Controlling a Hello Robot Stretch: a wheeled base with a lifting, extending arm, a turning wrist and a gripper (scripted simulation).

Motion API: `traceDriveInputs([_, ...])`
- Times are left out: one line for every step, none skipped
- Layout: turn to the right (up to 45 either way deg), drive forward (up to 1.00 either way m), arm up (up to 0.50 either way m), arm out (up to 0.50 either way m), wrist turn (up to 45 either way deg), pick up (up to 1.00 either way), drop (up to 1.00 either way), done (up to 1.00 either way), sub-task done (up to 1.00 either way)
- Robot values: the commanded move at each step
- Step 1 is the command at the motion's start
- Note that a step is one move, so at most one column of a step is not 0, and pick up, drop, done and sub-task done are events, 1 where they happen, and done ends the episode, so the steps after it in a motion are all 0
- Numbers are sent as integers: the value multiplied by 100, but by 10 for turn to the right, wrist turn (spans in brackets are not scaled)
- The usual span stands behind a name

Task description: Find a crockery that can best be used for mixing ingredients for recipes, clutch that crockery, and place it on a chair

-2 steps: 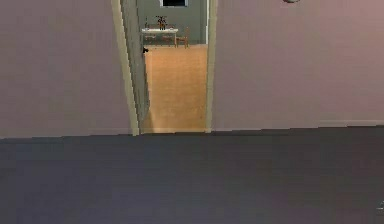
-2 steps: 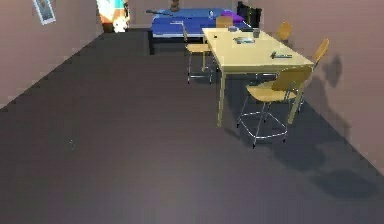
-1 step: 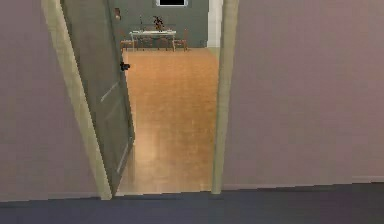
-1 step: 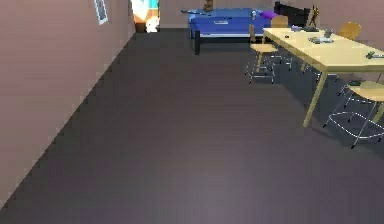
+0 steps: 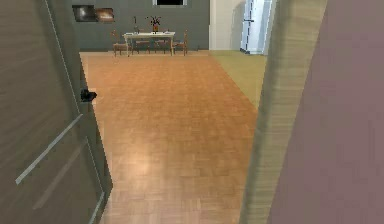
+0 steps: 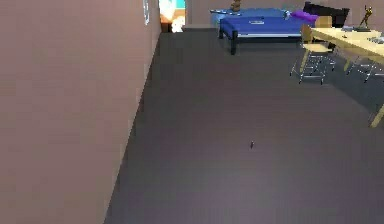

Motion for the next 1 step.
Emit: traceDriveInputs([0, 75, 0, 0, 0, 0, 0, 0, 0])
